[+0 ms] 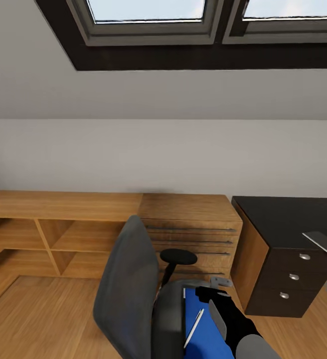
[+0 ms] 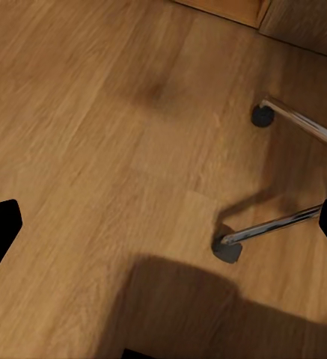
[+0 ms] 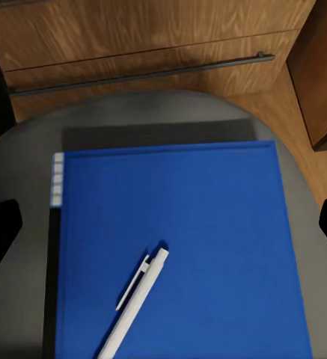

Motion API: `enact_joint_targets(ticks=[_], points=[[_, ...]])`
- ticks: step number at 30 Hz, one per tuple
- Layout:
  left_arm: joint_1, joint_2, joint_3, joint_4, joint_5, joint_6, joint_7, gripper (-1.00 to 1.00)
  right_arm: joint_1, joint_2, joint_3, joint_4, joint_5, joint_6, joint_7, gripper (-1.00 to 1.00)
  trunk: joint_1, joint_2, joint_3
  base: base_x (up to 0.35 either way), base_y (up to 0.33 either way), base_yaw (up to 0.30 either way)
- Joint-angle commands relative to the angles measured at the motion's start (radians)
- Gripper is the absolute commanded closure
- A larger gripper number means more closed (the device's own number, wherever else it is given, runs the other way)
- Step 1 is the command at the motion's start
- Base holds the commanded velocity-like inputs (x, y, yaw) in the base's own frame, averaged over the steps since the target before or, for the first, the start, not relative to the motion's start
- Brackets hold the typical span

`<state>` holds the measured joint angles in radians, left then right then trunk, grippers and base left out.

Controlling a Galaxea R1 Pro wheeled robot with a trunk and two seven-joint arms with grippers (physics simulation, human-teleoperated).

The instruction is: In the bedroom, organize the workspace by keeping the computer under the desk, ensuring the monitor is on the desk, placing the keyboard on the desk next to the monitor, placing the mouse on the desk next to the keyboard, moving the folder from the swivel chair onto the desk next to the mouse, stacking the notebook on top of the folder with the pen on top of the notebook, and positioning the swivel chair next to the desk.

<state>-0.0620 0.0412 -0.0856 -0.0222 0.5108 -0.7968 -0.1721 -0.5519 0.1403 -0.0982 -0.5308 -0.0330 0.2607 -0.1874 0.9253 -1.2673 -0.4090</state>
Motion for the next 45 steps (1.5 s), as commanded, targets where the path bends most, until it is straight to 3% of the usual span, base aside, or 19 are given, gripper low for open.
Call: enact_joint_targets(ticks=[1, 27, 45], points=[[-0.001, 0.000, -0.008, 0.001, 0.011, -0.002, -0.004, -1.00, 0.000, 0.001, -0.003, -0.002, -0.003, 0.005, -0.002, -1.00, 0.000, -0.001, -0.001, 0.003, 0.003, 0.000], [-0.001, 0.000, -0.008, 0.001, 0.011, -0.002, -0.004, -1.00, 0.000, -0.005, -0.003, 0.007, -0.001, 0.017, -0.004, -1.00, 0.000, -0.001, -0.001, 0.000, 0.048, 0.000], [-0.001, -0.001, -0.012, -0.002, 0.009, -0.004, -0.005, -1.00, 0.000, -0.005, -0.022, 0.008, -0.002, 0.105, -0.004, -1.00, 0.000, -0.001, -0.001, 0.000, 0.004, 0.000]])
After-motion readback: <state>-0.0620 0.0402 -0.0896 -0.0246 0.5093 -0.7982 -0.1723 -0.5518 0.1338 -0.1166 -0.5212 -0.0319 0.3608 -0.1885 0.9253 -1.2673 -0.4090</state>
